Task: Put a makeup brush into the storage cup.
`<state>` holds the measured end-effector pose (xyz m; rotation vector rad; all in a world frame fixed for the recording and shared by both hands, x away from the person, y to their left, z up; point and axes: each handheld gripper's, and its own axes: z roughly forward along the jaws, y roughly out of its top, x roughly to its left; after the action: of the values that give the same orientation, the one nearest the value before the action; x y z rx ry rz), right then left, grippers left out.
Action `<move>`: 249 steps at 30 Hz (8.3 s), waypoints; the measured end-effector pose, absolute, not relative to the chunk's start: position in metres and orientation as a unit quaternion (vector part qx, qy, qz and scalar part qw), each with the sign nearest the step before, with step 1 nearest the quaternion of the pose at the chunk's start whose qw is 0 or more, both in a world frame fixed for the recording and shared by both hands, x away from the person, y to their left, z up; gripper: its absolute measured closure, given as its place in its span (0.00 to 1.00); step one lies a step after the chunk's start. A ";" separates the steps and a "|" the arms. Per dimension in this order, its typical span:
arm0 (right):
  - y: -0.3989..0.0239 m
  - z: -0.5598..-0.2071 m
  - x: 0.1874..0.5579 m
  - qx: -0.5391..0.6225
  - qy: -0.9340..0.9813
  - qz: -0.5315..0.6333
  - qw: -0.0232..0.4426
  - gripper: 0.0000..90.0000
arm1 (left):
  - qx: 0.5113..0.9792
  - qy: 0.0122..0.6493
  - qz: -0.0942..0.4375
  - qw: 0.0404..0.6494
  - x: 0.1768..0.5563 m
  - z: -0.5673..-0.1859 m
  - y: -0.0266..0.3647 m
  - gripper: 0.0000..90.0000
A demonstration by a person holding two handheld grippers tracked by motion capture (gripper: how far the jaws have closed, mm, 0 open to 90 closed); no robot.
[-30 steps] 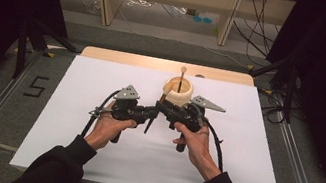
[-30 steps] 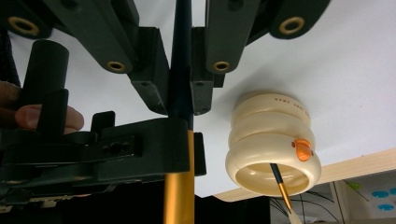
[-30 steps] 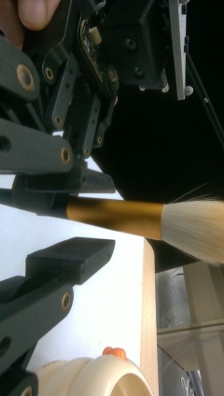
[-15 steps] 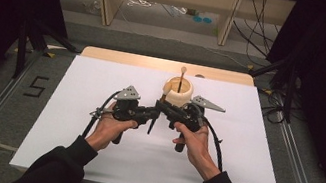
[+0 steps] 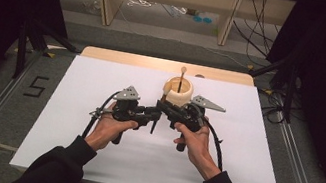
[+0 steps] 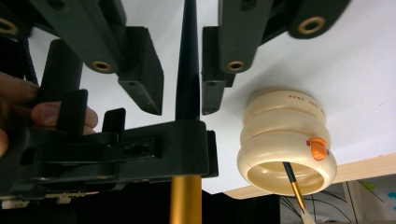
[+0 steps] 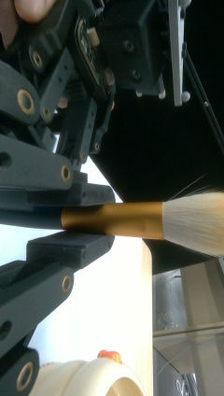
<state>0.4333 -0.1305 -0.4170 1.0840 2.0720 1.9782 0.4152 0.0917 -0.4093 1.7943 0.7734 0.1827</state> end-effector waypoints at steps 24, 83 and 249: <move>-0.144 -0.405 0.441 0.335 0.703 0.618 0.104 0.86 | 0.774 0.344 0.141 0.513 0.383 -0.421 0.128 0.25; -0.170 -0.367 0.502 0.354 0.690 0.612 0.158 0.86 | 0.777 0.358 0.151 0.495 0.346 -0.443 0.156 0.18; -0.179 -0.377 0.507 0.397 0.694 0.561 0.213 0.28 | 0.776 0.350 0.150 0.502 0.344 -0.439 0.156 0.18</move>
<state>0.5067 -0.1793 -0.3774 1.1013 1.9272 1.5575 0.3437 0.1559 -0.4395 1.8756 0.8463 0.3625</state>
